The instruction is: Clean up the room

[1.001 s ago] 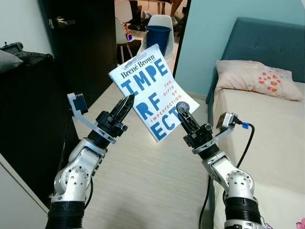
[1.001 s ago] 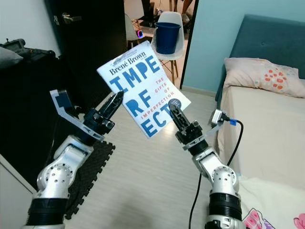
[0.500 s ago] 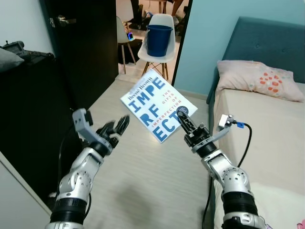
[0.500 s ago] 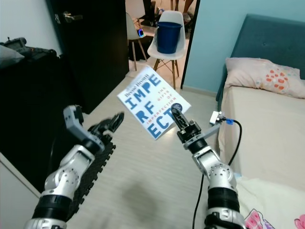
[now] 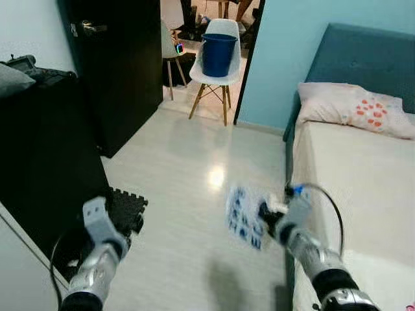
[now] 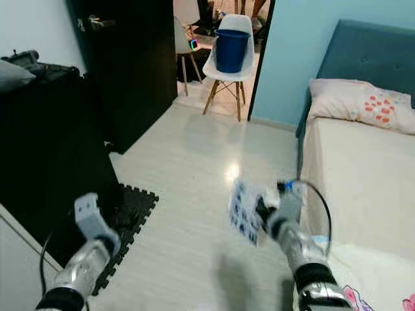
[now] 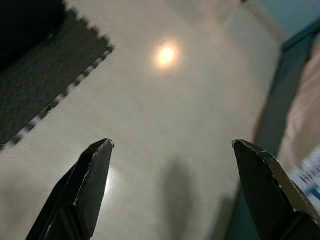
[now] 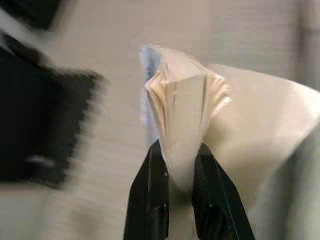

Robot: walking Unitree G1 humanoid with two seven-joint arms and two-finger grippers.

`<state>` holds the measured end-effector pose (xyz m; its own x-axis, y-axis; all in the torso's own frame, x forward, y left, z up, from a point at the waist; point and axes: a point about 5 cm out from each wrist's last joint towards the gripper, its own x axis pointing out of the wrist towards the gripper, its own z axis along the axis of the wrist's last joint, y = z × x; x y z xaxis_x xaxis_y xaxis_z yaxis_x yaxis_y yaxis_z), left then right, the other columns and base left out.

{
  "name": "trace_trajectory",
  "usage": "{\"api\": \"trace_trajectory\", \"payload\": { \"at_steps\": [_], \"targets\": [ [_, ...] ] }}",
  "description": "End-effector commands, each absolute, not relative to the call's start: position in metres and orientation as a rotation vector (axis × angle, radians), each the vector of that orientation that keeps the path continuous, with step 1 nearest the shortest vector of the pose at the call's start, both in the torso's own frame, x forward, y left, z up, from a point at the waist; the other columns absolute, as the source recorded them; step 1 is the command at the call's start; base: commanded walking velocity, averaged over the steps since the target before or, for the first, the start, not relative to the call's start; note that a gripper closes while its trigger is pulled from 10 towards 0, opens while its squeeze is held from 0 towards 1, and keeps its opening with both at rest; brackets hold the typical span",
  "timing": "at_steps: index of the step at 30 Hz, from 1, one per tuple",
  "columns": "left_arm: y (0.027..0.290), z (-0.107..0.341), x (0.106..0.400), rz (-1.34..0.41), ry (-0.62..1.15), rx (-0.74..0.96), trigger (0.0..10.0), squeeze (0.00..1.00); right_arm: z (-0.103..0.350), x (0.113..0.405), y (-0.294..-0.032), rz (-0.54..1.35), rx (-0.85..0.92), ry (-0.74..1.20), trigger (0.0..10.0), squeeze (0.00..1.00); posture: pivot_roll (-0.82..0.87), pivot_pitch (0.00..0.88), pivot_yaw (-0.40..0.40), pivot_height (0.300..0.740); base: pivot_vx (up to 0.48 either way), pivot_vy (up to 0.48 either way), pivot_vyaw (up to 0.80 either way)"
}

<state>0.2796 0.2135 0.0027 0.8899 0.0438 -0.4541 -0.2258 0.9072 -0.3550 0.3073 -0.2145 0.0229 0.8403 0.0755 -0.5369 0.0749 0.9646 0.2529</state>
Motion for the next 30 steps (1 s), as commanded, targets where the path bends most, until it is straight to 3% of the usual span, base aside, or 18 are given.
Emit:
{"api": "trace_trajectory", "payload": {
  "at_steps": [1, 2, 3, 5, 7, 11, 12, 19, 30],
  "targets": [
    [0.217, -0.008, 0.27, 0.167, 0.502, -0.396, 10.0, 0.0, 0.024, 0.308, -0.221, -0.026, 0.207, 0.554, 0.0, 0.0, 0.07, 0.0, -0.084, 0.74, 0.0, 0.0, 0.0],
    [0.222, -0.028, 0.248, 0.214, 0.588, -0.378, 10.0, 0.0, 0.002, 0.288, -0.228, -0.051, 0.037, 0.671, 10.0, 0.0, 0.07, 0.0, -0.08, 0.74, 0.0, 0.0, 0.0],
    [0.225, -0.04, 0.234, 0.242, 0.637, -0.369, 10.0, 0.0, -0.01, 0.275, -0.232, -0.057, -0.068, 0.738, 10.0, 0.0, 0.07, 0.0, -0.08, 0.74, 0.0, 0.0, 0.0],
    [0.225, -0.04, 0.234, 0.242, 0.637, -0.369, 10.0, 0.0, -0.01, 0.275, -0.232, -0.057, -0.068, 0.738, 10.0, 0.0, 0.07, 0.0, -0.08, 0.74, 0.0, 0.0, 0.0],
    [0.226, -0.06, 0.205, 0.272, 0.753, -0.315, 10.0, 0.0, -0.025, 0.259, -0.231, -0.041, -0.048, 0.779, 10.0, 0.0, 0.06, 0.0, -0.073, 0.74, 0.281, 0.0, 0.0],
    [0.225, -0.068, 0.194, 0.275, 0.8, -0.308, 10.0, 0.0, -0.028, 0.255, -0.23, -0.038, -0.014, 0.777, 10.0, 0.0, 0.06, 0.0, -0.067, 0.74, 0.334, 0.0, 0.0],
    [0.219, -0.078, 0.178, 0.263, 0.867, -0.297, 10.0, 0.0, -0.041, 0.24, -0.228, -0.014, -0.104, 0.83, 10.0, 0.0, 0.06, 0.0, -0.062, 0.74, 0.356, 0.0, 0.0],
    [0.215, -0.085, 0.168, 0.248, 0.916, -0.279, 10.0, 0.0, -0.055, 0.222, -0.23, -0.044, -0.106, 0.89, 10.0, 0.0, 0.07, 0.0, -0.063, 0.74, 0.357, 0.0, 0.0],
    [0.22, -0.09, 0.155, 0.243, 0.956, -0.254, 10.0, 0.0, -0.035, 0.25, -0.226, -0.014, -0.103, 0.747, 10.0, 0.0, 0.07, 0.0, -0.048, 0.74, 0.366, 0.0, 0.0]
  ]
}}
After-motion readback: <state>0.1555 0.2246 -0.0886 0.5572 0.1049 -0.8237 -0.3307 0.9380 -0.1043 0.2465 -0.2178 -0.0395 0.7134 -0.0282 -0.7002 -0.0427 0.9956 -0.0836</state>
